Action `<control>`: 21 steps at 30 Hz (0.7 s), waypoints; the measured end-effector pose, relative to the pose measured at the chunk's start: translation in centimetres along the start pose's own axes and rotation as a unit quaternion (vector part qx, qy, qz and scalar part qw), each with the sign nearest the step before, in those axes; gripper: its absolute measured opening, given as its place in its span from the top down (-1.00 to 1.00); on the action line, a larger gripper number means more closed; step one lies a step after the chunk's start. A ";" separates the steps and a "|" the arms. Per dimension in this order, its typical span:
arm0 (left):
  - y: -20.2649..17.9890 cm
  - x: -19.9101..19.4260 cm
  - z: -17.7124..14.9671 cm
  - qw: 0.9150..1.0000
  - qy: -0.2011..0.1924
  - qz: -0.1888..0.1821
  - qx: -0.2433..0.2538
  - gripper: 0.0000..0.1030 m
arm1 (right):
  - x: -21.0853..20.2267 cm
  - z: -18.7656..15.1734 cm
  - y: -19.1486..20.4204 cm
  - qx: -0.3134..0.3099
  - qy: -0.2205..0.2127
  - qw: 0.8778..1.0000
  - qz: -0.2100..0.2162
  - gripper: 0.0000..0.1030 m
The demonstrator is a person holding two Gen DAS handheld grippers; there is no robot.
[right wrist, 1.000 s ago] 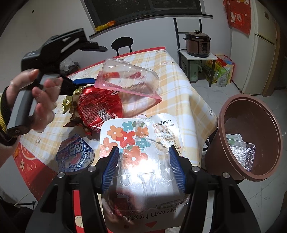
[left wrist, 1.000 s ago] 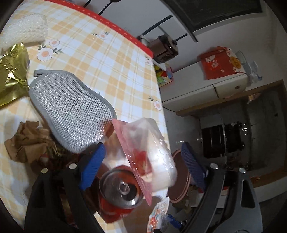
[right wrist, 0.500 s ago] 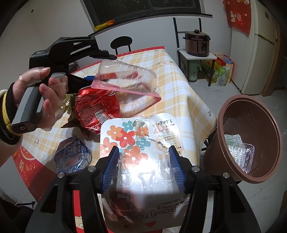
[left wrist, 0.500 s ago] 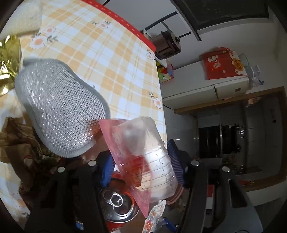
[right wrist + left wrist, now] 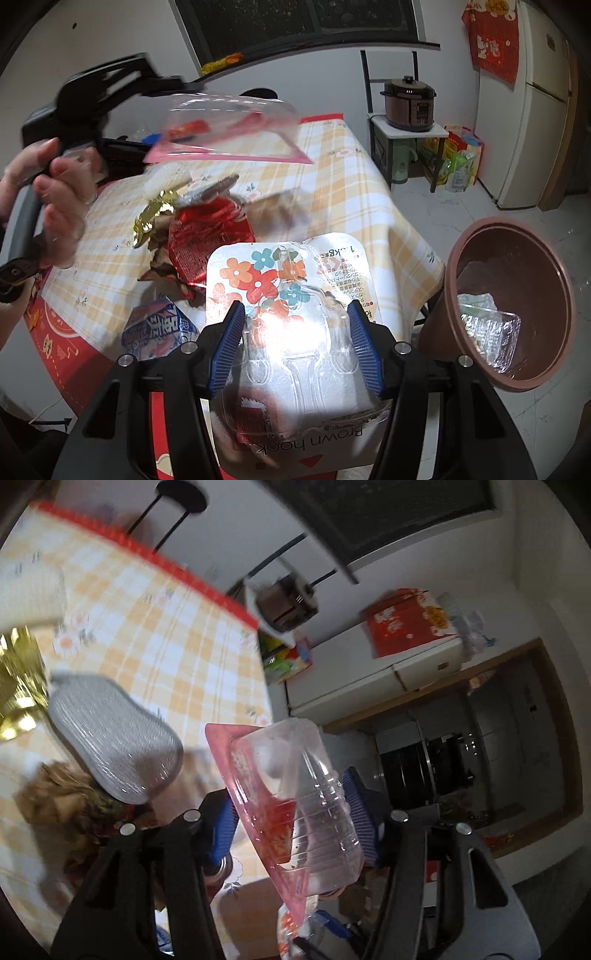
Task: Collect trash
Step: 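Grasp the pink-edged clear plastic box with the left tool, then drop the flowered tray into the bin with the right tool while the left tool drops the clear box in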
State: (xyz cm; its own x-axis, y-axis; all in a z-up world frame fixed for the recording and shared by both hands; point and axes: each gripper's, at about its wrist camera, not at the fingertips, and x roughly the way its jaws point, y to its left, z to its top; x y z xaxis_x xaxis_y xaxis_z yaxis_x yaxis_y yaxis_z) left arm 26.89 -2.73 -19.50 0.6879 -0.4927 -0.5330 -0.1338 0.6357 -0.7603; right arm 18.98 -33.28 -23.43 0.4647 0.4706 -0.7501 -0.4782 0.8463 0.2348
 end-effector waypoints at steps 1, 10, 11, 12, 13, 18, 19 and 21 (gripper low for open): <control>-0.5 -1.1 -0.1 1.000 -0.010 0.002 0.012 -0.07 | -0.4 0.2 -0.2 0.000 -0.004 1.000 -0.003 -0.10; -3.8 -8.1 -2.3 0.993 -0.071 0.032 0.087 -0.07 | -4.7 2.5 -6.3 0.020 -0.045 0.996 -0.068 -0.10; -4.1 -8.5 -2.6 0.993 -0.074 0.033 0.088 -0.07 | -5.2 2.8 -7.8 0.026 -0.048 0.995 -0.080 -0.10; -4.3 -8.7 -2.9 0.993 -0.075 0.032 0.088 -0.07 | -5.4 2.9 -8.8 0.028 -0.049 0.994 -0.088 -0.10; -4.6 -8.9 -3.3 0.993 -0.078 0.032 0.087 -0.07 | -5.5 3.1 -10.0 0.030 -0.050 0.994 -0.097 -0.10; -5.7 -8.9 -4.9 0.992 -0.084 0.045 0.086 -0.07 | -5.2 3.6 -15.7 0.044 -0.038 0.989 -0.138 -0.10; -6.1 -8.7 -5.3 0.991 -0.085 0.050 0.086 -0.07 | -4.9 3.6 -16.7 0.048 -0.034 0.988 -0.142 -0.10; -6.7 -8.5 -6.0 0.991 -0.088 0.060 0.085 -0.07 | -4.1 3.7 -18.8 0.058 -0.029 0.987 -0.147 -0.10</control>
State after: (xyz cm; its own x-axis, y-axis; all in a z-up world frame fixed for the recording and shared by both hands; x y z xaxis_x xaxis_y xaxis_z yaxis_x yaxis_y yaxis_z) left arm 17.72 -6.36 -12.11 0.7900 -0.3051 -0.5318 -0.1109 0.7820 -0.6134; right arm 28.81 -50.21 -22.45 0.6138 0.2111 -0.7607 -0.2300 0.9696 0.0836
